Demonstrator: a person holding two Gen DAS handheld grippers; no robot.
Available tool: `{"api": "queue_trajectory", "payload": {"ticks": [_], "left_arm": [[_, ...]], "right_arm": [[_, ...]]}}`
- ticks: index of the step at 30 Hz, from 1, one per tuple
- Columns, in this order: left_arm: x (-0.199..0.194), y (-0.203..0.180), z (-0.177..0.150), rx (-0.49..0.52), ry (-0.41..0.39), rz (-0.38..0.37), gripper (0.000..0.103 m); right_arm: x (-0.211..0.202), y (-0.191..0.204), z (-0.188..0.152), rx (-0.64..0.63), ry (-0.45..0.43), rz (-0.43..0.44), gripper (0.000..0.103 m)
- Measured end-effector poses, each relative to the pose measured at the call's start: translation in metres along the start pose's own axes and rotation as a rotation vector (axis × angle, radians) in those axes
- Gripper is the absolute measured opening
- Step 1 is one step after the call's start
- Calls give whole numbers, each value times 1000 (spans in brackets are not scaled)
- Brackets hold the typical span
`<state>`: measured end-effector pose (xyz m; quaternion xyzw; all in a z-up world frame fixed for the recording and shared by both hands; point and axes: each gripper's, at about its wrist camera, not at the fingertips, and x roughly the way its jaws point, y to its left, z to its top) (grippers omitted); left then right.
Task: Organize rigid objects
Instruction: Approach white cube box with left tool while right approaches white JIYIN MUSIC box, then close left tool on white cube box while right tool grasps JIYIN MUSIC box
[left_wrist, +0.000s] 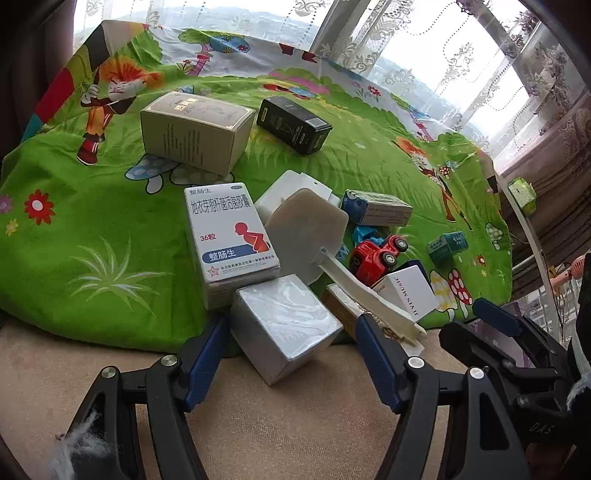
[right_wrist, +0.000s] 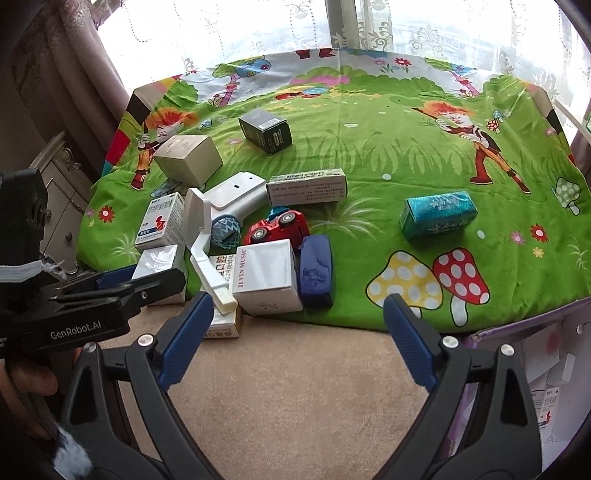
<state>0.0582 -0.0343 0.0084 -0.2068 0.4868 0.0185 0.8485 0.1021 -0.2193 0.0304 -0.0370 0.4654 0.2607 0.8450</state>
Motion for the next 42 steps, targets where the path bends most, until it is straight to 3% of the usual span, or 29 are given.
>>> {"api": "queue_trajectory", "payload": {"ticks": [3,6,13,20,21,24,27,42], "left_arm": [[4,2,1,-9,10,-1,71],[6,4,0,-21,20,-11,62],[-2,6,-5,-22,-17,0,52],[-6,9,-8,-27,-38,-10,50],[-6,9,-8,-28,-42,-10,50],[-7,8,-9,-21,-52,-7,50],[-9,7,-10,-18,-62,-6,49],[-34,4,-18,-5,-158,24,48]], "right_arm": [[3,-1,7,13,-16,-8,93],[8,3,14,5,-13,-14,92],[28,16,19,-42,44,-30,75],[36,24,19,-78,67,-41,64],[38,26,18,-88,73,-39,58],[39,29,18,-108,73,-43,56],[37,31,16,-120,67,-36,45],[5,19,10,-50,-61,-37,45]]}}
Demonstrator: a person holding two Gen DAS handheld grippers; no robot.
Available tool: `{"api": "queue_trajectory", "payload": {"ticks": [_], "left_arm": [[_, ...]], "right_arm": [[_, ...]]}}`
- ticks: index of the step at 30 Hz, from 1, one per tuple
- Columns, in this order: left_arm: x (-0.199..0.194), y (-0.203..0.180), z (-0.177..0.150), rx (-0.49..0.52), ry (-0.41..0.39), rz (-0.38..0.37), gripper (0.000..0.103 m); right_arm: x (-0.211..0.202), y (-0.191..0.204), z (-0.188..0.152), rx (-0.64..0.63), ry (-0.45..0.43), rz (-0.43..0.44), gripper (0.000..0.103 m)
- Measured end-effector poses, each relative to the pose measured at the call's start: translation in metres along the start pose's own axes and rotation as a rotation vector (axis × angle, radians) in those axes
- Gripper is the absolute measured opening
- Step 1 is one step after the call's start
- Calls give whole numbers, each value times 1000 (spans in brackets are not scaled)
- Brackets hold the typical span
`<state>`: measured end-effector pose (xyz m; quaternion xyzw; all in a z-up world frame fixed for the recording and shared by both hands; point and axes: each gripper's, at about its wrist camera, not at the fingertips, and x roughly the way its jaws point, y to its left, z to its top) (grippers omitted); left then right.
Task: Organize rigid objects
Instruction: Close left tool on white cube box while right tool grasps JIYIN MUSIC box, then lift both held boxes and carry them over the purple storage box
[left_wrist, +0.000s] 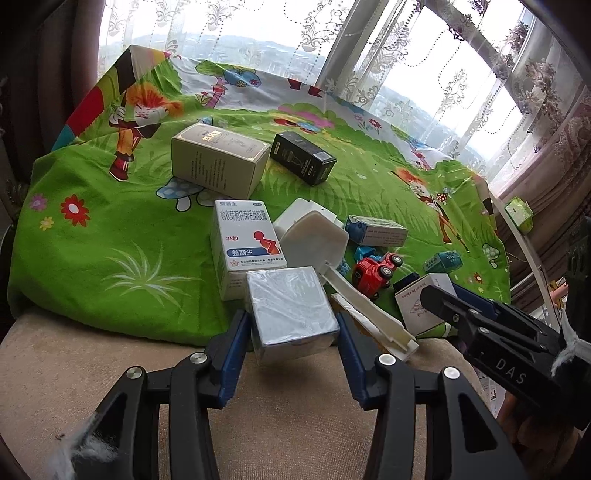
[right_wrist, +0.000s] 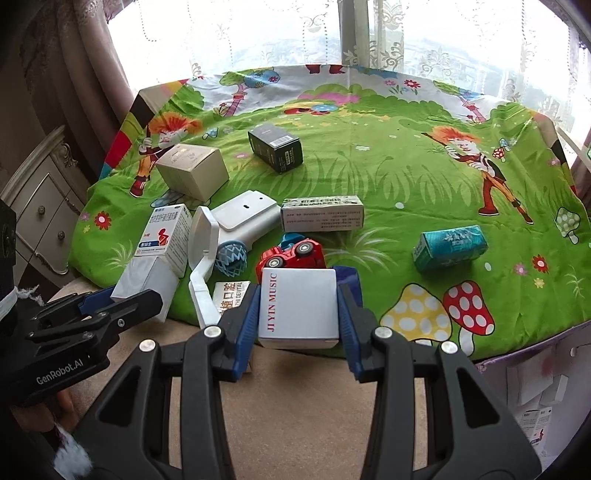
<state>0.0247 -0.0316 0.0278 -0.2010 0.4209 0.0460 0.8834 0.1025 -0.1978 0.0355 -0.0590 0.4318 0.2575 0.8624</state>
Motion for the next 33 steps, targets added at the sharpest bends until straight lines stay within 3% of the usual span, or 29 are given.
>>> {"api": "queue_trajectory", "payload": {"ticks": [6,15,33], "left_arm": [[-17,-19,-1,81,-70,8,48],[-26,-58,-6,199,-98,-25,48],[-13,-134,-17,364,-29,-157,48]], "right_arm": [[-16,-8,-6,23,-27,-1,45],[-37,-26,-17,60,-46,4,45],[-74,-94,-50,201,-56,-62,45]]}}
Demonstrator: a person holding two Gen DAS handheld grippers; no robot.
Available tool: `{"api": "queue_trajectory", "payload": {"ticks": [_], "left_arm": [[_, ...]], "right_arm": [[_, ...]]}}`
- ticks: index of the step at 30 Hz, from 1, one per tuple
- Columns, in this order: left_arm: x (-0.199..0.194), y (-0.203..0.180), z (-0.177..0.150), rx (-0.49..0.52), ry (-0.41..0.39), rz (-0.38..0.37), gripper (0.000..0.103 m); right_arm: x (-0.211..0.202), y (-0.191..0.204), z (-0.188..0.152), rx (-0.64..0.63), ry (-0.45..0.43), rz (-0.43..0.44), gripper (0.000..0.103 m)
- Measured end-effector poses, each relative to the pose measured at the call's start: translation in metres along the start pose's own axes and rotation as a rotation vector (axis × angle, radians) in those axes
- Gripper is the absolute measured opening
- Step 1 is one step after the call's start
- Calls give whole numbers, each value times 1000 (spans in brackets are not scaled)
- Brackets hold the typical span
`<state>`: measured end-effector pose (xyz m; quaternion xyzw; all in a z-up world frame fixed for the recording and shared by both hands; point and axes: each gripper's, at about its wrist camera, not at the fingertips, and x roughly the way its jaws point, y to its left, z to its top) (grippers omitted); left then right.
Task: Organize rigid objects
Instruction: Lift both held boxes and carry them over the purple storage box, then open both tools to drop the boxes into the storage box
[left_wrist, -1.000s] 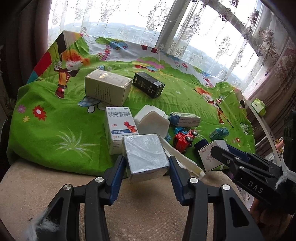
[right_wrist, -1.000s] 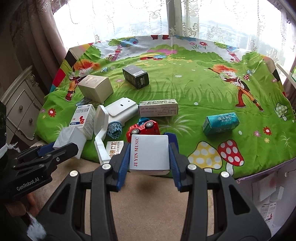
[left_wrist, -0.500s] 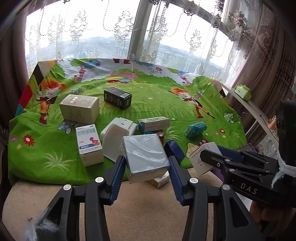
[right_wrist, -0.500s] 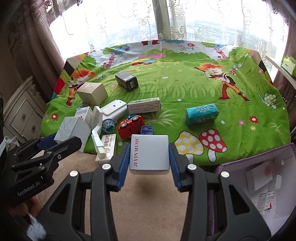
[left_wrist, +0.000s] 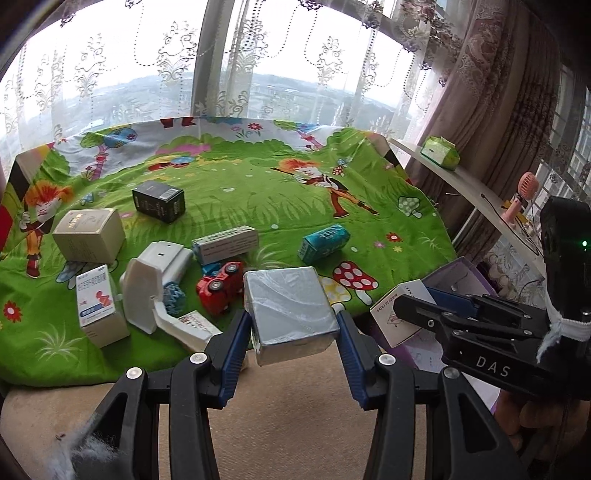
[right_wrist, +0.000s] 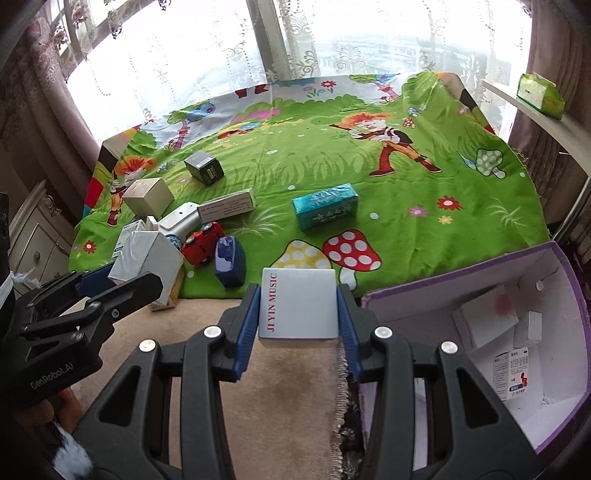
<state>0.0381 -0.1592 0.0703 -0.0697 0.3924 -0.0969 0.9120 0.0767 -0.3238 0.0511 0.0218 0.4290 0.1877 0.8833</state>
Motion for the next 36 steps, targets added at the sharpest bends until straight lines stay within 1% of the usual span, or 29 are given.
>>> {"api": "queue_trajectory", "payload": {"ticks": [11,19,26,34,36], "left_arm": [[23,-48,9,100,49,-81,48],[38,-83,12,167,82,-147,48],[50,-107,16,211,101,-193,48],[59,-129,19,242,113,-267,49],[61,-133,19,249,116,-281,51]], "right_arm": [[-20,-64,-7,103,-20,-93,45],[-32,-101,-11,162,-36,-148,45],[-43,-128,-14,203,-51,-199,45],[-53,-150,-15,255,-72,-226,46],[-54,-154,-16,261,-73,-231,46]]}}
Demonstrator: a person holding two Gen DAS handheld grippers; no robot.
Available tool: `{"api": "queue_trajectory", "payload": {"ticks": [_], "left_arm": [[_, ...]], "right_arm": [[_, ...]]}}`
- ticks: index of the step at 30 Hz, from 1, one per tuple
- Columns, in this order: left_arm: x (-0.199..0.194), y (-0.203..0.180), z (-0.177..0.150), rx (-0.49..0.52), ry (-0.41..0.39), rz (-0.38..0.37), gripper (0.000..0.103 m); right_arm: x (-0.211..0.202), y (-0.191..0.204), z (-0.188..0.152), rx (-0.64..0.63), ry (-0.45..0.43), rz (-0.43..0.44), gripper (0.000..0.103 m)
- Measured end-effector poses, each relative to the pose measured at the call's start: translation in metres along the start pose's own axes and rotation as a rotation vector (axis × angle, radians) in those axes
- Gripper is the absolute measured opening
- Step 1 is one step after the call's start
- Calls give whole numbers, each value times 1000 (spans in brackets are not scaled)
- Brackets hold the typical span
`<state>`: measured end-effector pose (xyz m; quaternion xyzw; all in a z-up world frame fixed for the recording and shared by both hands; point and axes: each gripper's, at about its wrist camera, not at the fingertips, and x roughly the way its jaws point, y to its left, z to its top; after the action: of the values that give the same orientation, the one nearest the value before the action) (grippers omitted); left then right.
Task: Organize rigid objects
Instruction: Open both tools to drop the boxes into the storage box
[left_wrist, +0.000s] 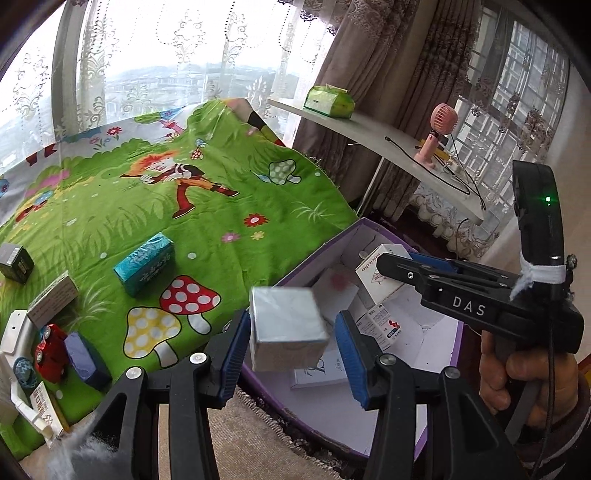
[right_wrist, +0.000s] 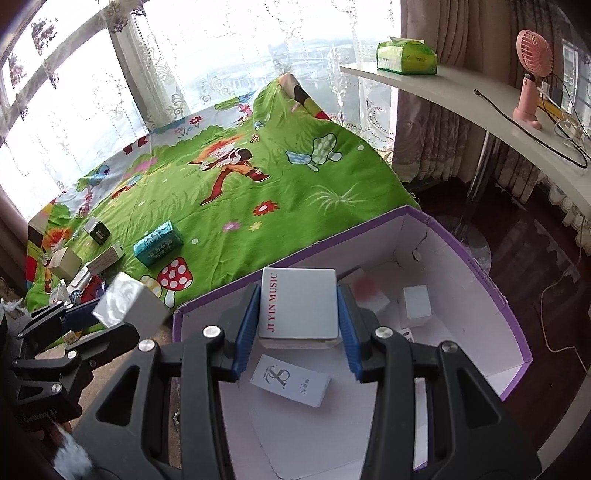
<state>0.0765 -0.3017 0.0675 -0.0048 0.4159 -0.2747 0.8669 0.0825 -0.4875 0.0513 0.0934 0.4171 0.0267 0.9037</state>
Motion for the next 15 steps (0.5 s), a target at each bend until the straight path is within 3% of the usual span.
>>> {"api": "queue_trajectory", "payload": {"ticks": [2,9,13,15], "left_arm": [[3,-1,1,0,5,4,59],[-1,-1,2,1,-6,48,69],[-5,-3,2,21,-23,91,77],[-8,-1,1,7,-39,119,83]], "right_arm": [[1,-2,0,3,3,-8,46],[5,-1,0,-8,14,-30,47],[2,-2,0,5,4,-20,63],[0,0,1,0,-5,-25,65]]}}
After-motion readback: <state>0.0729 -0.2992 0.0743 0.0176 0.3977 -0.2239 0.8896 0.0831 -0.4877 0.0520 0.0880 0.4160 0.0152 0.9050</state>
